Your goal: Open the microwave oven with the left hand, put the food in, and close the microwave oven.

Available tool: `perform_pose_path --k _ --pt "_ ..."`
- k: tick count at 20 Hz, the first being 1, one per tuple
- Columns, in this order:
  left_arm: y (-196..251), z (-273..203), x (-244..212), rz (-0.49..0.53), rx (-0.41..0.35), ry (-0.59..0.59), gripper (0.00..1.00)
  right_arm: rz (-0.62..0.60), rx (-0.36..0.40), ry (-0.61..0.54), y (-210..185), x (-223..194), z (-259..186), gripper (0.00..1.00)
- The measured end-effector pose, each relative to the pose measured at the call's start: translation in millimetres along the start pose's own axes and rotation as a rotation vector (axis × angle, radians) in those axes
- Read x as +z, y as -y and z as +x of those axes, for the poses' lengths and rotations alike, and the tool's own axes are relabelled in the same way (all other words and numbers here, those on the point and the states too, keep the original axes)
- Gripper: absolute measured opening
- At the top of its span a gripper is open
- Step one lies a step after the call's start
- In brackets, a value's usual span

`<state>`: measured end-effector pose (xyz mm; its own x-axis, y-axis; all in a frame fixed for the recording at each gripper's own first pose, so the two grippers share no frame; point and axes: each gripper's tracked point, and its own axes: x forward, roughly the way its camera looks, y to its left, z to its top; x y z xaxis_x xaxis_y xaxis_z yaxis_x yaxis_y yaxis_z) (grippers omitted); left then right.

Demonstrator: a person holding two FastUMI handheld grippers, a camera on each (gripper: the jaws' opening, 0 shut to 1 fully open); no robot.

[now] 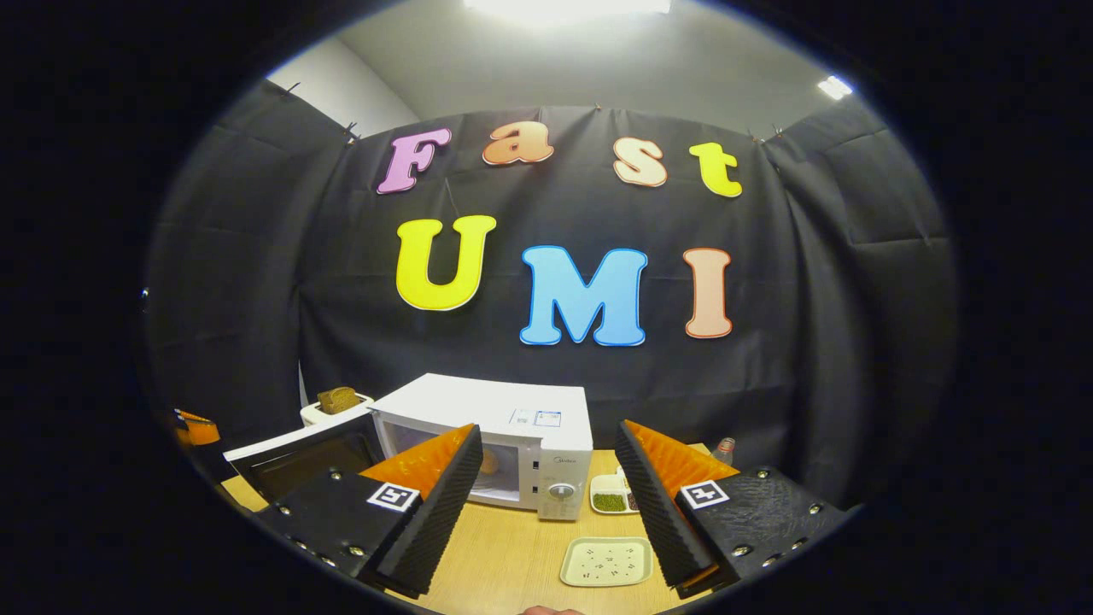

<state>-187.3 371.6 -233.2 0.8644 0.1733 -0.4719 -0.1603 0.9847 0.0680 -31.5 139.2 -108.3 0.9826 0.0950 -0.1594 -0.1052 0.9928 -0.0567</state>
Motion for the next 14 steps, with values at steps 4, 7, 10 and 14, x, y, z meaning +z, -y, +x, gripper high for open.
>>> perform_pose_path --k 4,7,10,14 --pt "-6 8 -25 0.003 -0.027 -0.052 0.07 0.003 0.001 -0.008 3 -3 2 0.95" --pt "3 12 -28 0.054 -0.061 -0.07 0.07 0.0 -0.003 -0.008 6 -1 3 0.95" --pt "10 12 -30 0.078 -0.073 -0.078 0.07 -0.006 -0.006 0.006 10 3 5 0.95" --pt "34 11 -32 0.046 -0.113 -0.085 0.07 -0.01 0.002 0.017 12 8 10 0.95"
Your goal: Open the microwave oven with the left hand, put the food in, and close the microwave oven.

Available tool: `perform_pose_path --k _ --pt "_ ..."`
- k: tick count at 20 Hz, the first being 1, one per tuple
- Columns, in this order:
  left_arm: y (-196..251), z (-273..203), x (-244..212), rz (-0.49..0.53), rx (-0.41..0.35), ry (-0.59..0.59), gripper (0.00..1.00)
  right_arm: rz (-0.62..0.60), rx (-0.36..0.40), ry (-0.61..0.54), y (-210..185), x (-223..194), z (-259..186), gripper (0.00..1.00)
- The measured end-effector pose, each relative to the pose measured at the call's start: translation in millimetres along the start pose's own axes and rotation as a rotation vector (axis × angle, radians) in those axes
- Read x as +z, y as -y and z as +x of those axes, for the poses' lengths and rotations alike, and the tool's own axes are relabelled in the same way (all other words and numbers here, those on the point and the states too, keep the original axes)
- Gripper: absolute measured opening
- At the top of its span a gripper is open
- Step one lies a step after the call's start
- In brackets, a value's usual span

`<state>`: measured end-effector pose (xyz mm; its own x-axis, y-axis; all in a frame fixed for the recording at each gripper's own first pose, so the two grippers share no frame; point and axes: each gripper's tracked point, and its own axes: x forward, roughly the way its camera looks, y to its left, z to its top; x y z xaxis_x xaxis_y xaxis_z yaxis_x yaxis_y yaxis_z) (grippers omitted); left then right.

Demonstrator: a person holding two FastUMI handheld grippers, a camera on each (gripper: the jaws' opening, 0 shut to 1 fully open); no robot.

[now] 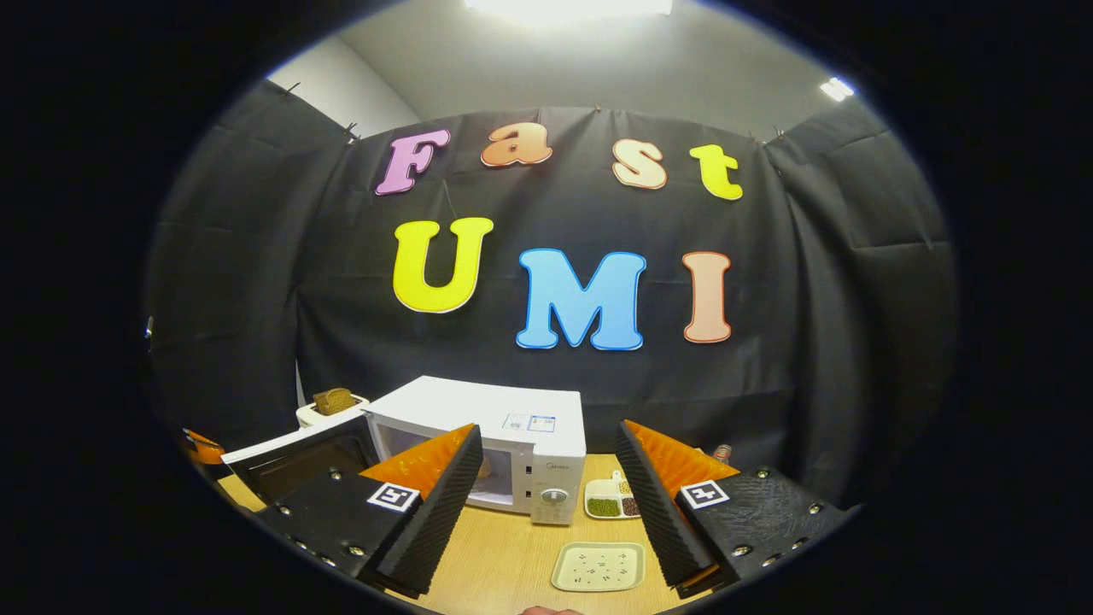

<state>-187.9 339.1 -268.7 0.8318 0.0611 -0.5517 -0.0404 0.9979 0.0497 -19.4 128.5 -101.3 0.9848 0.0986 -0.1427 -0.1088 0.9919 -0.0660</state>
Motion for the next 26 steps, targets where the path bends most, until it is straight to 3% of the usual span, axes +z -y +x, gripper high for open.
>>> perform_pose_path --k 6,16,26 --pt "62 10 4 -0.033 -0.096 -0.001 0.07 -0.005 0.01 0.001 11 0 7 0.95" --pt "165 43 25 -0.058 -0.252 0.003 0.06 0.023 -0.056 -0.021 62 -16 8 0.95" --pt "242 96 67 -0.028 -0.335 0.038 0.06 0.055 -0.122 -0.052 112 -32 16 0.95"
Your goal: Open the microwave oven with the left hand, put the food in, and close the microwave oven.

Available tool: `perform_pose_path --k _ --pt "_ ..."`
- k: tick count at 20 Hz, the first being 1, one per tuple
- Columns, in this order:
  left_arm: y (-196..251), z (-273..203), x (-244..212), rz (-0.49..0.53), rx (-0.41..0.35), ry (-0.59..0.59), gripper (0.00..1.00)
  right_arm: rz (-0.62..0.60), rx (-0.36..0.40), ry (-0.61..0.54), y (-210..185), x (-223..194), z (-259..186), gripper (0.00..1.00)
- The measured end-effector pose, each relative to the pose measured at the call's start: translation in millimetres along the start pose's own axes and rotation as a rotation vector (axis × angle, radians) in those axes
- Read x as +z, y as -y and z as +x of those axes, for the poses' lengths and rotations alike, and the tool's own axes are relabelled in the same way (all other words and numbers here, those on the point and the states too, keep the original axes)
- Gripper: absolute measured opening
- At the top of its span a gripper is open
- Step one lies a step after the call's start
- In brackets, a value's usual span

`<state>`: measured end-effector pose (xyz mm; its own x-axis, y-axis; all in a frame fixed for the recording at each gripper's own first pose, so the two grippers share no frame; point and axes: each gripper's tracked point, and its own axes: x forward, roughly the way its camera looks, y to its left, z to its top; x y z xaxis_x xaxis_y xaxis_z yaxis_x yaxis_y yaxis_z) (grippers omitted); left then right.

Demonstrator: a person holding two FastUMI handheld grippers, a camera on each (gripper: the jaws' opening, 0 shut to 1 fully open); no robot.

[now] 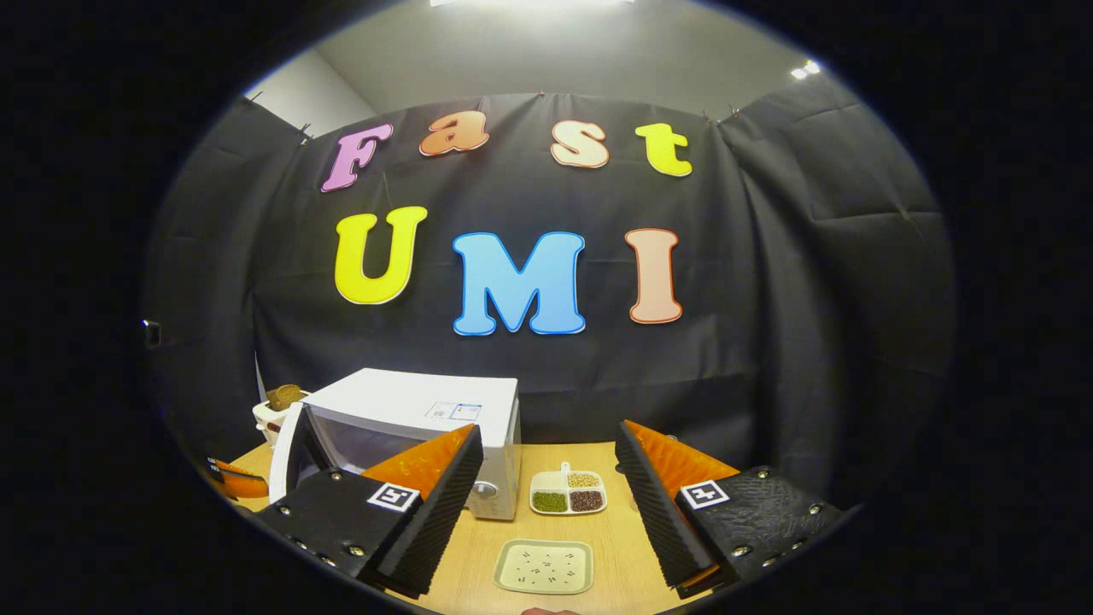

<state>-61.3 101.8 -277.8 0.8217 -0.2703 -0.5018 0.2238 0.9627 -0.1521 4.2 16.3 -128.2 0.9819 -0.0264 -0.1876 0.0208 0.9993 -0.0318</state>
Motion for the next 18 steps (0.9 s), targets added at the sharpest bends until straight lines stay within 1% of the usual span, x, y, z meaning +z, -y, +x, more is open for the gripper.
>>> perform_pose_path --k 3,6,8,9,11,12,14,18 --pt "13 23 5 -0.002 -0.012 -0.002 0.06 -0.002 0.006 -0.028 10 -7 8 0.95" --pt "22 42 10 0.009 -0.008 -0.001 0.07 0.001 0.01 -0.037 17 -10 14 0.95" --pt "32 57 12 0.008 -0.026 -0.006 0.07 0.005 0.011 -0.037 21 -11 16 0.95" --pt "34 65 15 0.015 -0.029 -0.008 0.06 0.008 0.013 -0.036 22 -12 17 0.95" --pt "37 77 20 0.029 -0.033 -0.004 0.07 0.007 0.015 -0.044 26 -15 19 0.95" --pt "40 86 24 0.029 -0.037 -0.004 0.06 0.006 0.016 -0.047 29 -16 19 0.95" --pt "42 103 27 0.028 -0.034 -0.015 0.07 -0.003 0.023 -0.055 34 -18 21 0.95" --pt "49 127 34 0.023 -0.044 -0.007 0.07 -0.014 0.011 -0.049 51 -14 26 0.95"
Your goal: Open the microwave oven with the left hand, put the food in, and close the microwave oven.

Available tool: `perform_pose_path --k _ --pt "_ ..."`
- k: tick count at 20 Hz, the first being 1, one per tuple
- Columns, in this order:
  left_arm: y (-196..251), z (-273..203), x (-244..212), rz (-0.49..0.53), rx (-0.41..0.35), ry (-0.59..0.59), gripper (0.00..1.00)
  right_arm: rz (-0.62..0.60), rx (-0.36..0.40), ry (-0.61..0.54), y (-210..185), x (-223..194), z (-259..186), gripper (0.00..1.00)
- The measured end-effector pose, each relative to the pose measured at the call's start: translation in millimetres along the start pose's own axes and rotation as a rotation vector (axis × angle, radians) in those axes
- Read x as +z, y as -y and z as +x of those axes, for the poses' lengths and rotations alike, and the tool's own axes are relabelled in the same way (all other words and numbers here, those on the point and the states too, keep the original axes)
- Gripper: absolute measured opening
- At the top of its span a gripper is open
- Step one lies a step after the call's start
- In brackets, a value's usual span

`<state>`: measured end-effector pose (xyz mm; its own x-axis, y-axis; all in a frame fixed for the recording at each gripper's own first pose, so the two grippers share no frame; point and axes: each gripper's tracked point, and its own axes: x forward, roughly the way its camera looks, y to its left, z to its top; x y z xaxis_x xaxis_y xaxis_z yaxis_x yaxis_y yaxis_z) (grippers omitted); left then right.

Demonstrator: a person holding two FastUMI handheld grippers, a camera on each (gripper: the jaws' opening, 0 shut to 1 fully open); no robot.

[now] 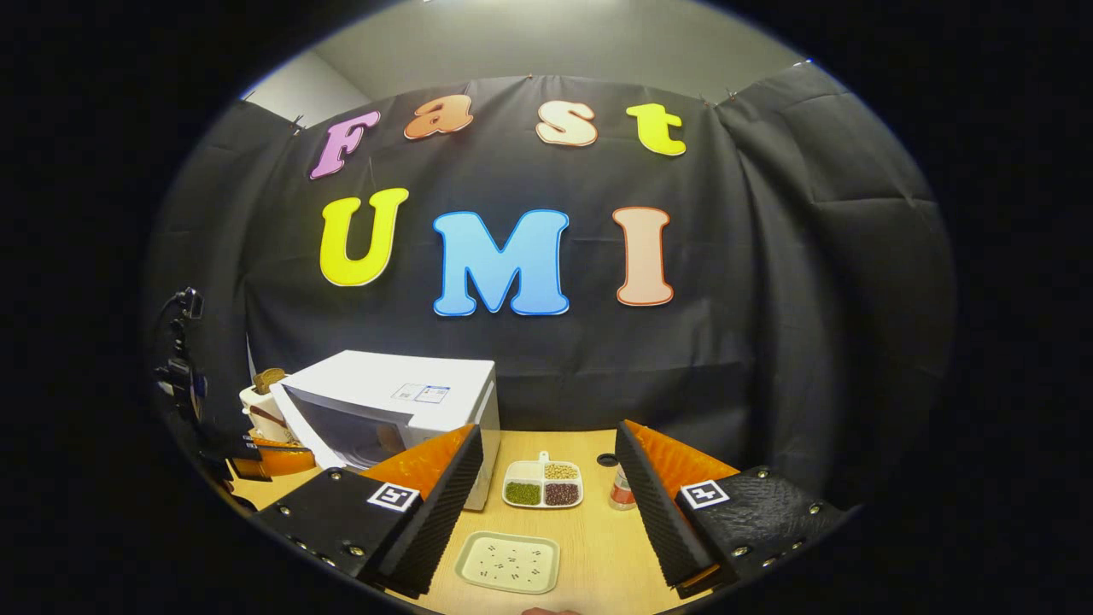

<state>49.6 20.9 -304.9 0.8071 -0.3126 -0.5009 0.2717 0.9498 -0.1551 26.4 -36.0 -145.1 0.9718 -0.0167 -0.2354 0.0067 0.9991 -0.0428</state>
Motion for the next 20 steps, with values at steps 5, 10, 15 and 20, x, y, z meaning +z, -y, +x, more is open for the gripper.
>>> perform_pose_path --k 5,10,15,20 --pt "-10 23 -7 -0.02 0.054 -0.043 0.07 0.007 -0.016 -0.015 15 -4 11 0.95" --pt "-11 47 1 -0.058 0.056 -0.04 0.07 0.01 -0.008 -0.032 19 -9 24 0.95" --pt "-21 71 6 -0.048 0.107 -0.061 0.07 0.004 -0.017 -0.021 28 -3 36 0.95" --pt "-19 92 7 -0.033 0.095 -0.079 0.07 0.02 -0.043 -0.029 41 -5 40 0.95"
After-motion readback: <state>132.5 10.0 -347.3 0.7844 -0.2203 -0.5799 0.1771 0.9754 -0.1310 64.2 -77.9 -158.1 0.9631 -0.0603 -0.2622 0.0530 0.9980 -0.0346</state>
